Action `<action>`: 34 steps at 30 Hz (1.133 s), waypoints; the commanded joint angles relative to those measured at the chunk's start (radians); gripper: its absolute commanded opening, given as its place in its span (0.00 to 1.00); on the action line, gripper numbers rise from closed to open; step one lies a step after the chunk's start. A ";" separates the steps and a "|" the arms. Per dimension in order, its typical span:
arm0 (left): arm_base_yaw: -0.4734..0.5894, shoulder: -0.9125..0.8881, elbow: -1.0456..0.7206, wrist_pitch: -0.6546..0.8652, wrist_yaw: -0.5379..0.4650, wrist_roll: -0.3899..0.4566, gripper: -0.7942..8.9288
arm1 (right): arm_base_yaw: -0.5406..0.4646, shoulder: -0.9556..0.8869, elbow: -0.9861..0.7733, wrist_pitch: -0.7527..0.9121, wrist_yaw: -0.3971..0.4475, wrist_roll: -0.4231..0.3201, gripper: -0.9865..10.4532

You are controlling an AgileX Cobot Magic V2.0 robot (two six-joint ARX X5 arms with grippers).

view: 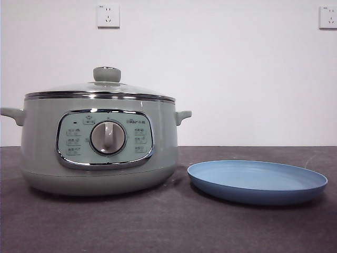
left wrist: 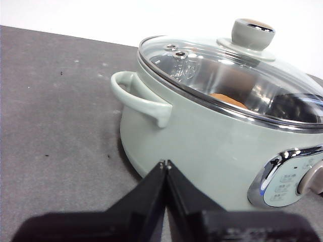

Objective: Take the potato out from the steamer,put the potato on the plate,close the lid

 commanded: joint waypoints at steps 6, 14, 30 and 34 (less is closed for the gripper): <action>0.002 -0.003 -0.013 0.047 0.003 0.003 0.08 | 0.002 -0.002 -0.014 0.033 0.002 0.056 0.09; 0.002 -0.003 0.033 0.150 0.103 -0.114 0.08 | 0.002 -0.002 0.034 0.060 -0.013 0.284 0.08; 0.002 0.263 0.558 0.013 -0.024 -0.058 0.08 | 0.001 0.262 0.557 0.064 -0.029 0.120 0.08; 0.002 0.415 0.718 -0.049 -0.019 -0.021 0.08 | 0.002 0.428 0.763 0.038 -0.055 0.035 0.08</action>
